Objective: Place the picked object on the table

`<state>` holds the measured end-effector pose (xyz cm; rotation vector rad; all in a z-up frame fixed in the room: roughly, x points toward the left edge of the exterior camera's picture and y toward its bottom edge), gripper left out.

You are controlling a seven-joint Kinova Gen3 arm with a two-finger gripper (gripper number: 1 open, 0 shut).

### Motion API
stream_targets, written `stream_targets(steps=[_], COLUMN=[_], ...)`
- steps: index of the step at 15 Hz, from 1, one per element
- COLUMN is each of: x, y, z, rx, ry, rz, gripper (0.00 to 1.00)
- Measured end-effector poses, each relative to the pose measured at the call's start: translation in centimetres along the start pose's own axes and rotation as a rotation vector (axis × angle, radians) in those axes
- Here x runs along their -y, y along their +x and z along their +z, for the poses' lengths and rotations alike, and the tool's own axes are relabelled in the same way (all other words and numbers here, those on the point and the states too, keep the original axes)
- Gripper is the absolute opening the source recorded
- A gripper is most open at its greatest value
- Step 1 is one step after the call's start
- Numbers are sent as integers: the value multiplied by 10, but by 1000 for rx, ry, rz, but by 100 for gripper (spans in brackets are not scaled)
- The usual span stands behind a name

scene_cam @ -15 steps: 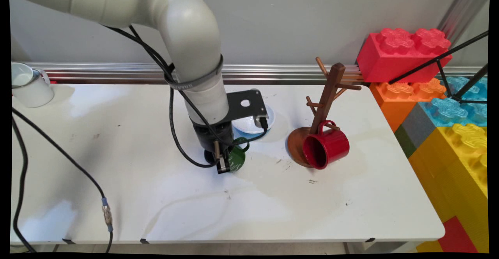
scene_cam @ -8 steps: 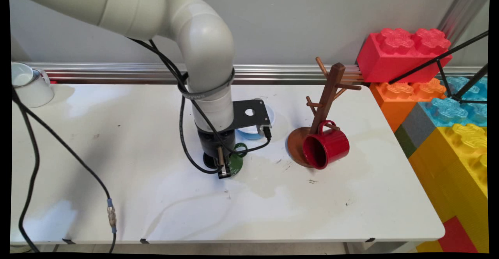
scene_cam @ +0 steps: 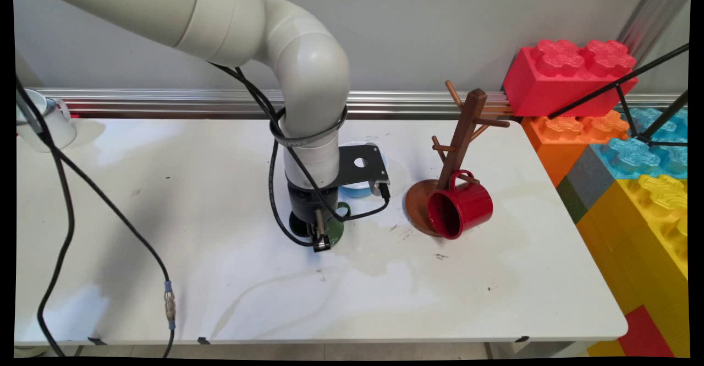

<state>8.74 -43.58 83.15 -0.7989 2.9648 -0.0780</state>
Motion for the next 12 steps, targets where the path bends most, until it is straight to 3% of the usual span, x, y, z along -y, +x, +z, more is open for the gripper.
stream_targets(steps=[2, 3, 12], x=[0, 0, 6], y=[3, 3, 12], z=[2, 3, 11], rx=[6, 7, -17], ry=[1, 1, 17], rz=[-2, -2, -56], gripper=[0, 100, 100])
